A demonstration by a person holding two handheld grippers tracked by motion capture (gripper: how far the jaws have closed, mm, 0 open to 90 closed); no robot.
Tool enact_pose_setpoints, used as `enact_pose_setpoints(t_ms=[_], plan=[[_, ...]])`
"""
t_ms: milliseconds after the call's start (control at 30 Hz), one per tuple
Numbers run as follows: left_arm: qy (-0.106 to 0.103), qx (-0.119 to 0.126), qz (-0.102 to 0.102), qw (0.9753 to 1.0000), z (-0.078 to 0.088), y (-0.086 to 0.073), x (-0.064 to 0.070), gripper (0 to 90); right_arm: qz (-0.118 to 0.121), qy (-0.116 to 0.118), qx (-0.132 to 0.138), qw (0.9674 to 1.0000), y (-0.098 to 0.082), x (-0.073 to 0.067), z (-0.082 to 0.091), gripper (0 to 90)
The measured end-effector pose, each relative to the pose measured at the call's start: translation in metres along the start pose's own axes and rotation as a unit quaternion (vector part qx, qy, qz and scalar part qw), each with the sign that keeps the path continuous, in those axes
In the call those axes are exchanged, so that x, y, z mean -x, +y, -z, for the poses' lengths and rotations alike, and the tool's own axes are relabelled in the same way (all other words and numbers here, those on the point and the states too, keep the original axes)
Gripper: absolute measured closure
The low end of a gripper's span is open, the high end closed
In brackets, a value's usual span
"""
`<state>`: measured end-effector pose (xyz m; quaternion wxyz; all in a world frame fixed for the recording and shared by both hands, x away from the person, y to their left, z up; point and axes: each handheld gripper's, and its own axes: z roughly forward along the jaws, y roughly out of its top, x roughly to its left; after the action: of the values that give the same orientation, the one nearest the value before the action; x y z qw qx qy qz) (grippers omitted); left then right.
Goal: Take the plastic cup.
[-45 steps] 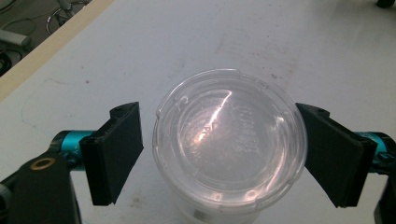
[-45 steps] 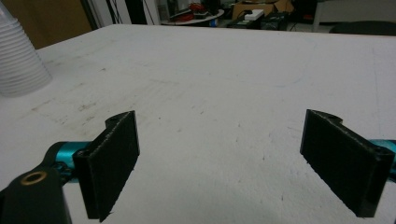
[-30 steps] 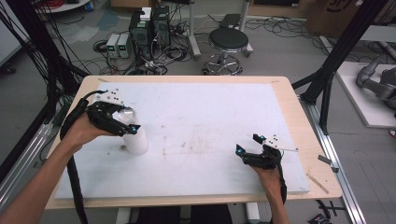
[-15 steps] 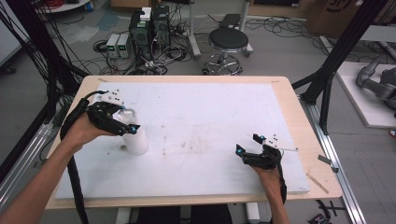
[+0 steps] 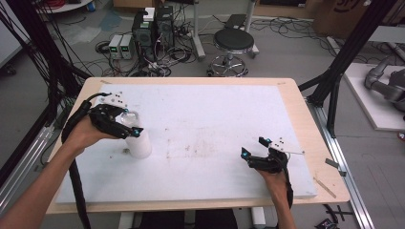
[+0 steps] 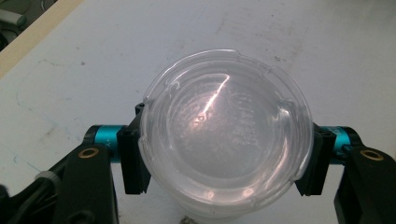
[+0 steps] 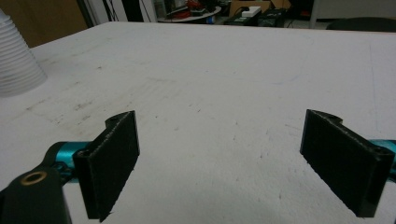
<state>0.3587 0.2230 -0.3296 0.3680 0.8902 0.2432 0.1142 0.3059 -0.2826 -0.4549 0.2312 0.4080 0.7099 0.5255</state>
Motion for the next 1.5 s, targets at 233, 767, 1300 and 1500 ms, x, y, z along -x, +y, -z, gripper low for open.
enact_pose_setpoints(t_ms=[233, 767, 1300, 1500], plan=[[0.001, -0.002, -0.005, 1.0, 0.004, 0.005, 0.001, 36.3, 0.001, 0.0, 0.0, 1.0, 0.0, 0.0, 0.0, 11.8], [0.011, 0.018, -0.01, 0.9997, 0.04, 0.038, 0.002, 37.8, 0.0, -0.001, -0.002, 1.0, 0.0, 0.0, 0.0, 11.8], [0.037, 0.041, -0.029, 0.998, 0.095, 0.079, 0.009, 38.7, -0.002, -0.001, -0.003, 1.0, 0.0, -0.001, 0.0, 11.8], [0.028, 0.055, -0.03, 0.9976, 0.095, 0.077, 0.012, 38.7, -0.004, -0.001, -0.003, 1.0, 0.0, 0.0, -0.001, 11.8]])
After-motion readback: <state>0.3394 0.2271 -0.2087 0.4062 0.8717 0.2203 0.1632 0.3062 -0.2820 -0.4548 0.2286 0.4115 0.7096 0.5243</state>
